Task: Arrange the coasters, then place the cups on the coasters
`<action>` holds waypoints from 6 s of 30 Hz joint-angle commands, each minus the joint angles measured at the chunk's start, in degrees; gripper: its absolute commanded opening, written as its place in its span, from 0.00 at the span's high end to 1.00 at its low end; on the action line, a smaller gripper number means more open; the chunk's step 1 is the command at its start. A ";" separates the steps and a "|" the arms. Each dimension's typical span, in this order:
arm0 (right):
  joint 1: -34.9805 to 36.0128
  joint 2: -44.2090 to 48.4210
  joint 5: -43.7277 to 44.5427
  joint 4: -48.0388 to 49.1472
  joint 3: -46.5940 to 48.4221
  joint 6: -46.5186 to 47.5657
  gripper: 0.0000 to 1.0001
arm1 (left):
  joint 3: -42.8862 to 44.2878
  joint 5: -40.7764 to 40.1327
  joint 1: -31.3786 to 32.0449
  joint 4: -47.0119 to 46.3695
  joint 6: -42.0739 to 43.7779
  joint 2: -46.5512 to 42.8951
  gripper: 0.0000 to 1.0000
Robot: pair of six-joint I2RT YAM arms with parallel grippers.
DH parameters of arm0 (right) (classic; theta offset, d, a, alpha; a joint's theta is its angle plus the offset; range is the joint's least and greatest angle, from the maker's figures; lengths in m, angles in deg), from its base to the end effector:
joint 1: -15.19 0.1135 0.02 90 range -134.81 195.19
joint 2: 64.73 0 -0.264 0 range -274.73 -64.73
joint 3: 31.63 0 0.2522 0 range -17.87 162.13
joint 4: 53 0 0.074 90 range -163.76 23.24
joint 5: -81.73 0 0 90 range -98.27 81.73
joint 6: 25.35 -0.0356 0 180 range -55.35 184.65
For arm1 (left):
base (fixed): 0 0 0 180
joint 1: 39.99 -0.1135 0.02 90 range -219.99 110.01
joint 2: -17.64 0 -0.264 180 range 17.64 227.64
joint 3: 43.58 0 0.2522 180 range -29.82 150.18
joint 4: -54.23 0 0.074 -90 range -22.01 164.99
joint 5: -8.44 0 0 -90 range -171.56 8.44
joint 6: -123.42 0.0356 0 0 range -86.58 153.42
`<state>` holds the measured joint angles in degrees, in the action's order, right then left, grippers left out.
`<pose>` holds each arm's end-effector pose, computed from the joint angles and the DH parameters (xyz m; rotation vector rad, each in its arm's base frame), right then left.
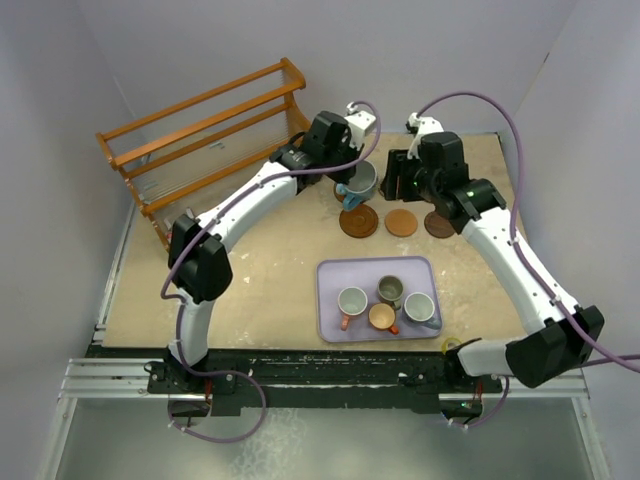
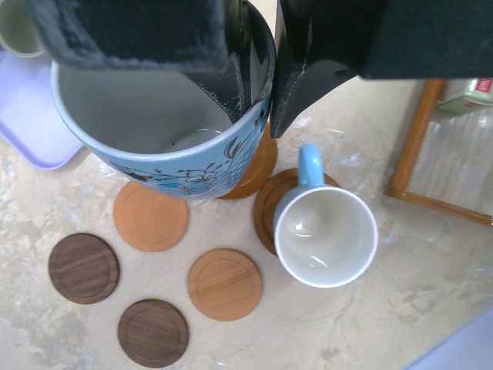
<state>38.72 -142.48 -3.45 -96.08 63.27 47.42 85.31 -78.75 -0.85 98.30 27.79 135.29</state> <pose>0.2794 0.1184 0.3980 -0.0585 2.0400 0.3641 0.3727 -0.3056 0.3371 0.6582 2.0850 -0.5032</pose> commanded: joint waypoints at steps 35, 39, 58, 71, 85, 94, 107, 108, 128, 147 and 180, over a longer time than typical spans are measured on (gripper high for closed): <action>-15.69 11.24 -17.91 -0.39 -18.17 22.49 0.25 | 20.37 7.22 -1.61 11.63 14.79 19.20 0.97; -15.97 10.85 -18.18 -0.54 -18.11 22.42 0.25 | 20.59 7.47 -1.66 11.66 14.76 19.35 0.97; -16.97 9.49 -17.04 -1.09 -17.60 22.07 0.25 | 23.23 8.79 -1.65 14.52 14.32 21.67 0.97; -17.18 8.85 -17.04 -1.39 -17.25 21.84 0.25 | 26.57 8.15 -1.65 17.75 15.36 23.98 0.97; -17.29 8.28 -17.27 -2.34 -16.76 22.26 0.24 | 28.79 7.76 -1.63 17.55 15.72 25.65 0.78; -17.29 8.06 -17.77 -4.12 -16.71 24.37 0.24 | 29.19 8.75 -1.65 17.32 15.96 24.28 0.68; -17.29 11.22 -25.17 -19.71 -16.45 46.56 0.23 | 18.42 9.67 -1.61 14.05 17.87 9.82 0.54; -17.29 11.76 -24.94 -21.38 -16.50 49.67 0.24 | 17.31 8.99 -1.61 13.93 18.25 8.61 0.52; -15.31 14.74 -26.43 -27.91 -27.84 68.34 0.34 | -14.00 -6.39 -2.27 -2.33 22.77 -16.54 0.15; -6.25 8.65 -20.86 -22.35 -32.29 64.99 0.78 | -20.25 -8.15 -2.75 -4.52 23.53 -20.51 0.15; -8.59 13.65 -12.66 -26.15 -13.42 52.00 1.00 | -23.30 -8.34 -2.86 -9.49 20.02 -24.55 0.15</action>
<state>30.41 -128.06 -17.46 -124.89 44.74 106.85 61.55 -87.78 -3.23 92.74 50.43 113.58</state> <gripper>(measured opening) 0.027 0.847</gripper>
